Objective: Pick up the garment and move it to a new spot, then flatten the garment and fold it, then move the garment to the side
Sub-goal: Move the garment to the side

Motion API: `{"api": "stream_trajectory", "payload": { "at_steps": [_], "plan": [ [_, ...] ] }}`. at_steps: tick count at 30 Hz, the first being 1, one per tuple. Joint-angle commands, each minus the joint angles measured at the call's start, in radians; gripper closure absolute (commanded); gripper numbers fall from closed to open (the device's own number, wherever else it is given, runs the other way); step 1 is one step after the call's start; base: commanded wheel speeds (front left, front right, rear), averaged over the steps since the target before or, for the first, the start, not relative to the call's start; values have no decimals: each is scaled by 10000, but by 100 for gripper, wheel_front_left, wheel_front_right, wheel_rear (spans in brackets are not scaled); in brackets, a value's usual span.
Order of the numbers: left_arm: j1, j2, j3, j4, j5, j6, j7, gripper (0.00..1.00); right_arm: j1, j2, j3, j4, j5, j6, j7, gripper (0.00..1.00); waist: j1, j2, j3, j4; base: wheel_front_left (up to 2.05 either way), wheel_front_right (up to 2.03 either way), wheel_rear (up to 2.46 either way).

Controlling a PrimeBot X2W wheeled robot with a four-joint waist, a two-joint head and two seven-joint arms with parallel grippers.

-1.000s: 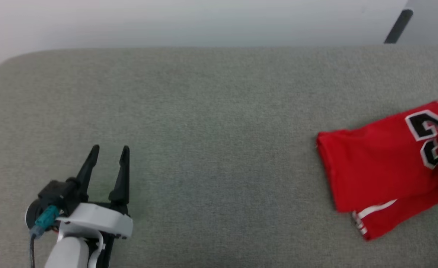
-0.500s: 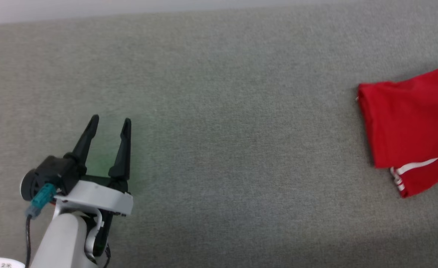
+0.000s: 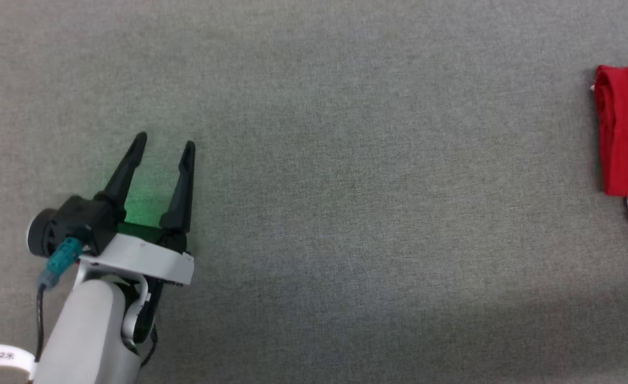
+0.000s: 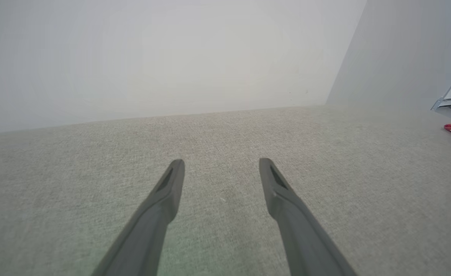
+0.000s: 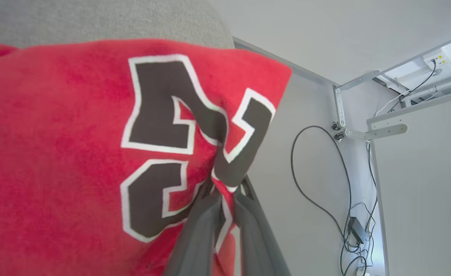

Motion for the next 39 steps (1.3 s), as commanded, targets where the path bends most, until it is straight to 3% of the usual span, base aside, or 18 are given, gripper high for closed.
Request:
{"api": "stream_trajectory", "payload": {
  "at_steps": [1, 10, 11, 13, 15, 16, 24, 39],
  "plan": [
    [-166, 35, -30, -47, 11, -28, -2, 0, -226, -88, 43, 182, -178, -15, -211, 100, 0, 0, 161, 2, 0, 0, 0],
    [-442, 3, -296, 45, -41, -29, -2, 0, -630, 157, 203, 1328, -594, -15, -1010, 100, 0, 0, 339, 255, 0, 0, 0],
    [-460, -2, -316, 62, -44, -29, -2, 0, -674, 206, 194, 1450, -591, -15, -1089, 94, 0, 0, 325, 283, 0, 0, 0],
    [-477, -1, -337, 98, -60, -29, -2, 0, -776, 294, 200, 1681, -679, -15, -1212, 60, 0, 0, 272, 330, 0, 0, 0],
    [-450, 12, -317, 130, -54, -29, -2, 0, -875, 426, 227, 1855, -750, -15, -1321, 16, 0, 0, 172, 361, 0, 0, 0],
    [-422, 10, -304, 147, -65, -29, -2, 0, -909, 483, 240, 1947, -776, -15, -1374, 0, 0, 0, 105, 373, 0, 0, 0],
    [-38, -24, -190, 325, -133, -14, -2, 0, -1161, 876, 518, 2136, -563, -15, -1778, 0, 0, 0, -678, 385, 0, 0, 0],
    [1051, -237, 296, 679, -281, 6, -2, 0, 170, 1826, 851, 1024, -130, -15, -4178, 0, 0, 0, -3021, 409, 0, 0, 0]
  ]
}}
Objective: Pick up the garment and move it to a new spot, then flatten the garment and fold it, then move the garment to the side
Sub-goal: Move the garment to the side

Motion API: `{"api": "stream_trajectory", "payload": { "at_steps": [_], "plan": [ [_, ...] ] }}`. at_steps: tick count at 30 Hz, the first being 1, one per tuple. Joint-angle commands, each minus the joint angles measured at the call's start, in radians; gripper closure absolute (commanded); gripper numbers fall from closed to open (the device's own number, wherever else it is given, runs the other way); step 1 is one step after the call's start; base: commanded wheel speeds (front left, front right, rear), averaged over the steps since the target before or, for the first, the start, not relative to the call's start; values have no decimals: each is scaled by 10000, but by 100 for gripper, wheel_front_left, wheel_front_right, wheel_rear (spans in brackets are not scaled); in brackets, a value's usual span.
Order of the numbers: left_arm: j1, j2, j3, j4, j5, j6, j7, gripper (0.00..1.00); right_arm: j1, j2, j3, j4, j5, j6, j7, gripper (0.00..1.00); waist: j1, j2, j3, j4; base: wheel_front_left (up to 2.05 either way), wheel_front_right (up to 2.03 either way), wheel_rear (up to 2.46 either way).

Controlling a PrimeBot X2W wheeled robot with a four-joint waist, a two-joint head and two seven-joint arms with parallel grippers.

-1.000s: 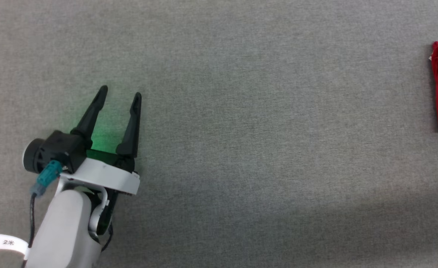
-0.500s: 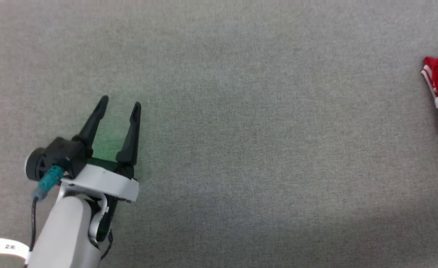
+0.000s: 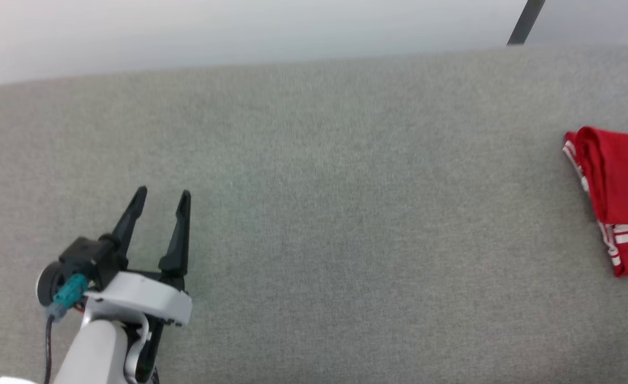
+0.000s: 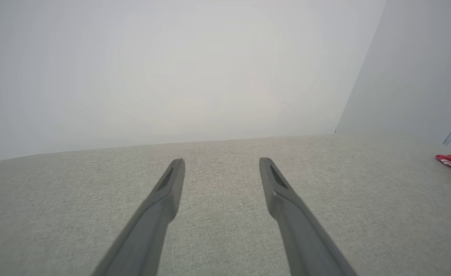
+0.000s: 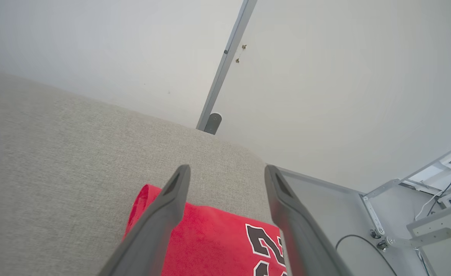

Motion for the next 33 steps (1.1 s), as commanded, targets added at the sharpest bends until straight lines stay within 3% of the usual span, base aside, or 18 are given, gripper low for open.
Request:
{"api": "stream_trajectory", "payload": {
  "at_steps": [1, 8, 16, 33],
  "plan": [
    [298, -43, 95, 26, -62, -1, -2, 0, 438, 184, -32, -143, 146, -15, -344, 0, 0, -1, -951, -13, 0, 0, 0],
    [1133, -78, 692, -27, -104, 63, -2, 0, 1750, 875, -410, -577, 137, -15, -1145, 0, 0, -1, -1971, -27, 0, 0, 0],
    [1973, -86, 1404, -296, 172, 189, -1, 0, 3700, 1565, -1774, -1555, -289, -15, -1677, 0, 0, -1, -2502, 197, 0, 0, 0],
    [3195, -314, 2343, -624, 565, 36, -1, 0, 7516, 3478, -4507, -4716, -1819, -15, -1406, 0, 0, -1, -2852, 514, 0, 0, 0]
  ]
}}
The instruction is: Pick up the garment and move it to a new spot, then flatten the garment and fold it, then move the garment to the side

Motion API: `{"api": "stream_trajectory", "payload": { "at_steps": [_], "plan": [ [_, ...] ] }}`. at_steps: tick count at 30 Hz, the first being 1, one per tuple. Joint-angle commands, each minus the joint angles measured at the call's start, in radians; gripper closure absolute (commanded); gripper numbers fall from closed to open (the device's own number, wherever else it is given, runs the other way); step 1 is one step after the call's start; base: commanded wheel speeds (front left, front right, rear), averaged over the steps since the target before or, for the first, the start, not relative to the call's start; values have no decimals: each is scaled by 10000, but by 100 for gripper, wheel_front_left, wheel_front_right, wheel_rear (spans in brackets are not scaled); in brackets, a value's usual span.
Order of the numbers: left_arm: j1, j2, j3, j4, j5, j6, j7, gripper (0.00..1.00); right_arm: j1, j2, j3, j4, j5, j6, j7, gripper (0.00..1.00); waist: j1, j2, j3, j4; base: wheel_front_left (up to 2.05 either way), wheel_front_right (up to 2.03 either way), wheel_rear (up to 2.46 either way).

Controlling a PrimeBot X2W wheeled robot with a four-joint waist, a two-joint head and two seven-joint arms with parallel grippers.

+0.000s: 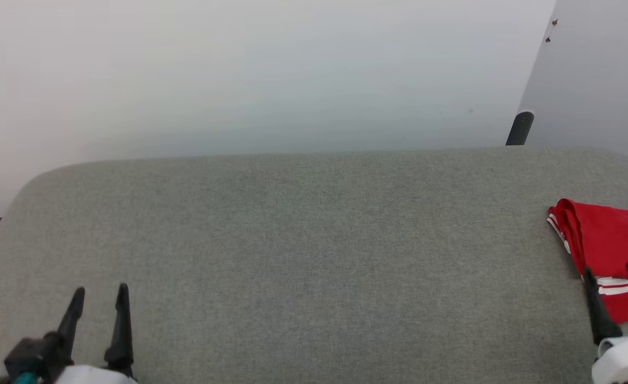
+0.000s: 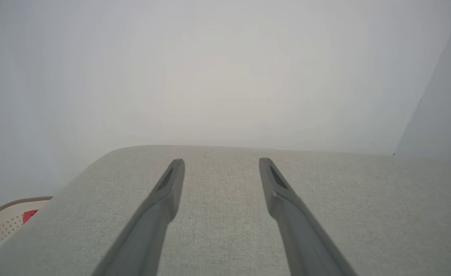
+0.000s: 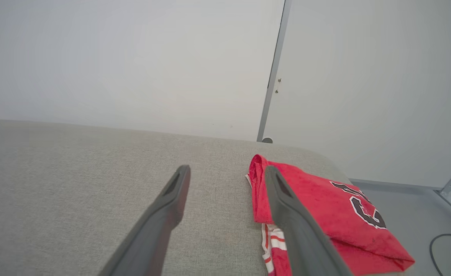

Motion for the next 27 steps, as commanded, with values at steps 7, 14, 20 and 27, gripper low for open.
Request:
{"api": "stream_trajectory", "payload": {
  "at_steps": [7, 14, 20, 27],
  "plan": [
    [593, 142, -210, 7, -61, -79, 1, 0, 1264, 795, -449, -1329, -451, -15, 333, 0, 0, 0, -73, 29, 0, 0, 0],
    [781, 278, -569, -81, -429, -82, 1, 0, 1953, 1258, -619, -2109, -691, -15, 537, 0, 0, 0, -53, 63, 0, 0, 0],
    [886, 326, -593, -143, -566, -84, 1, 0, 2241, 1403, -684, -2374, -708, -15, 593, 0, 0, 0, -65, 85, 0, 0, 0],
    [921, 353, -627, -209, -612, -85, 1, 0, 2362, 1488, -689, -2461, -636, -15, 581, 0, 0, 0, -75, 132, 0, 0, 0]
  ]
}}
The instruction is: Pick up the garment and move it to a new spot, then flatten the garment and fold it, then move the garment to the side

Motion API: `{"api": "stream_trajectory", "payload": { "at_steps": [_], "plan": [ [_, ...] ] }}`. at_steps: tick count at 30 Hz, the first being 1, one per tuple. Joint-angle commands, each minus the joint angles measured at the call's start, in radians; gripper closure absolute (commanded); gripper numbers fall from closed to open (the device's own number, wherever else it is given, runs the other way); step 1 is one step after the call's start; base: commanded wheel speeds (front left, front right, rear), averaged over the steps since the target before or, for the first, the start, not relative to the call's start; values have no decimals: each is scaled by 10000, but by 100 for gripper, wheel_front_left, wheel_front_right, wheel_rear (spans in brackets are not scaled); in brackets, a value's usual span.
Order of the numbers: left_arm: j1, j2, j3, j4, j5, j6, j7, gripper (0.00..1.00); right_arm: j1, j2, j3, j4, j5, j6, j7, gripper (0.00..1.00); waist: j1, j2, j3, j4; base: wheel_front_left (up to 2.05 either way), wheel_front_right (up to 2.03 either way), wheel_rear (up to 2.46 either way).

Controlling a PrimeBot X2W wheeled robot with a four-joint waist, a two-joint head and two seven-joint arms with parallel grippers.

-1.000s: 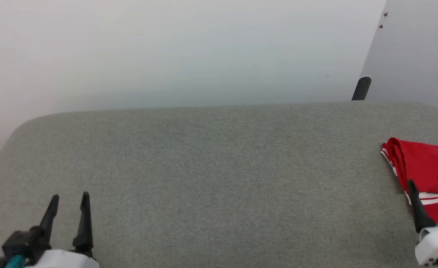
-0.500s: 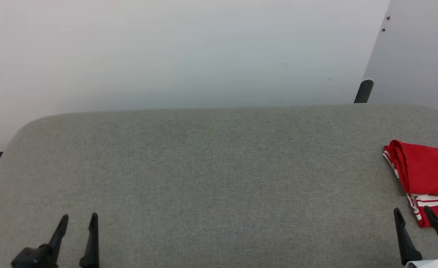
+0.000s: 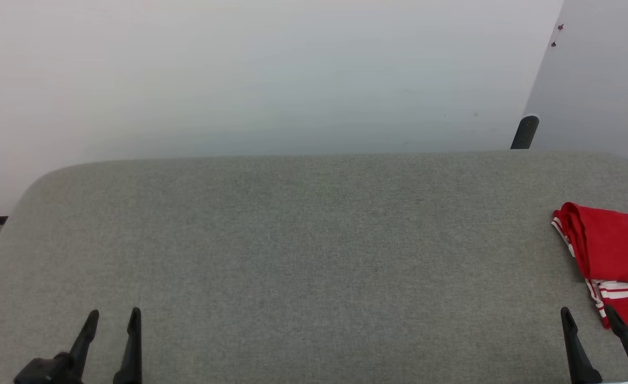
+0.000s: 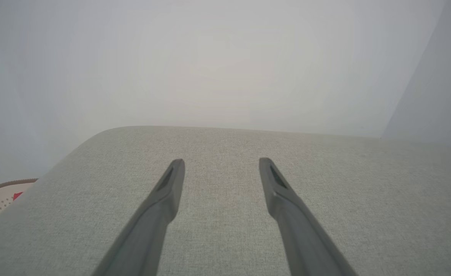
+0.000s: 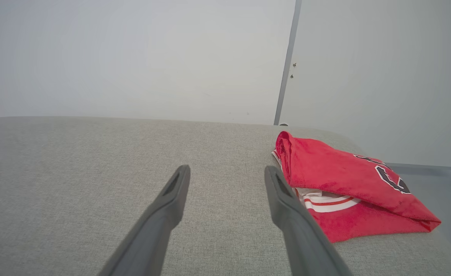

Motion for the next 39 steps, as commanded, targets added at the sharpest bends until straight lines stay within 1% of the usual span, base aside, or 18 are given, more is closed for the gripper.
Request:
{"api": "stream_trajectory", "payload": {
  "at_steps": [1, 6, 7, 11, 26, 39],
  "plan": [
    [77, 30, -5, -39, -59, -28, 1, 0, 116, 40, -27, -24, 47, -15, -36, 0, 0, 0, 5, 12, 0, 0, 0],
    [83, 17, 2, -84, -48, -28, 1, 0, 121, 2, 22, 15, 87, -15, -78, 0, 0, 0, 31, 29, 0, 0, 0],
    [20, -2, 8, -71, -25, 0, 0, 100, 11, 2, 33, 17, 35, 0, -17, 100, 0, 0, 31, 30, 0, 0, 0],
    [146, -248, -40, 251, -40, 2, 10, 100, 80, 155, 93, 366, 53, 0, 22, 100, 0, 0, 34, 33, 0, 0, 0],
    [-287, -606, 85, 308, -2560, -2, 770, 100, -415, 447, -43, 582, 2837, -2, 572, 100, 0, 0, 120, 21, 0, 0, 0],
    [-593, -871, 154, 341, -4430, -6, 1313, 100, -758, 662, -115, 729, 4894, -3, 958, 100, 0, 0, 195, 12, 0, 0, 0]
  ]
}}
